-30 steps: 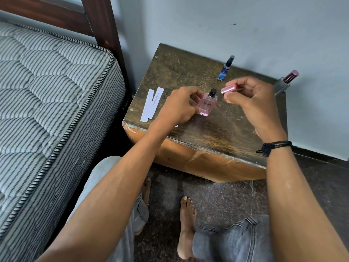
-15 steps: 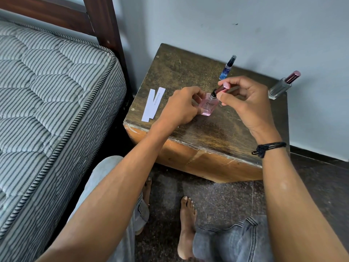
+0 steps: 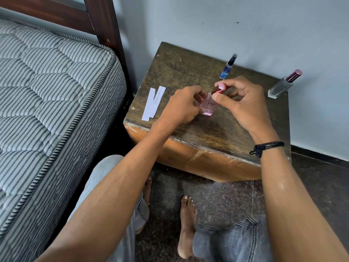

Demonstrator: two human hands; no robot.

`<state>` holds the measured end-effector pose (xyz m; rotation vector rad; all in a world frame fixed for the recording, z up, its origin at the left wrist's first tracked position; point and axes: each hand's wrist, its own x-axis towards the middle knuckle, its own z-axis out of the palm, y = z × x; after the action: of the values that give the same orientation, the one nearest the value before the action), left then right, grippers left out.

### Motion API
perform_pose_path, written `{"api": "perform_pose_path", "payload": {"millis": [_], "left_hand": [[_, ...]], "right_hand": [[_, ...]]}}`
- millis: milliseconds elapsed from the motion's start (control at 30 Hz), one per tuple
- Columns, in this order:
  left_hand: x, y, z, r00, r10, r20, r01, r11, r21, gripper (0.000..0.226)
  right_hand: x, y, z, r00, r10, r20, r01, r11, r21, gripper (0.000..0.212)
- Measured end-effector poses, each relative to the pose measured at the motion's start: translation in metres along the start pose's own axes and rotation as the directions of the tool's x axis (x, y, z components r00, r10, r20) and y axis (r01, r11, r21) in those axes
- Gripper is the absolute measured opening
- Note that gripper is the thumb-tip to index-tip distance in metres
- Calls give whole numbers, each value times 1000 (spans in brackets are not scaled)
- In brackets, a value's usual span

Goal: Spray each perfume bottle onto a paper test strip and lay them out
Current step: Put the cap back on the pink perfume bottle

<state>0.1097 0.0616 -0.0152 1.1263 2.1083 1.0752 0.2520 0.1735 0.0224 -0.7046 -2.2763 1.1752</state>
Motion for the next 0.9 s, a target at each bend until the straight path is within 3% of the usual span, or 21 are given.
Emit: {"api": "perform_pose_path", "payload": {"millis": [900], "left_hand": [[-4,4,-3,1000,13,7,-13,1000,8,28]], "right_hand": [[2,6,2,1000,-1,24,5,986,-169,19]]}}
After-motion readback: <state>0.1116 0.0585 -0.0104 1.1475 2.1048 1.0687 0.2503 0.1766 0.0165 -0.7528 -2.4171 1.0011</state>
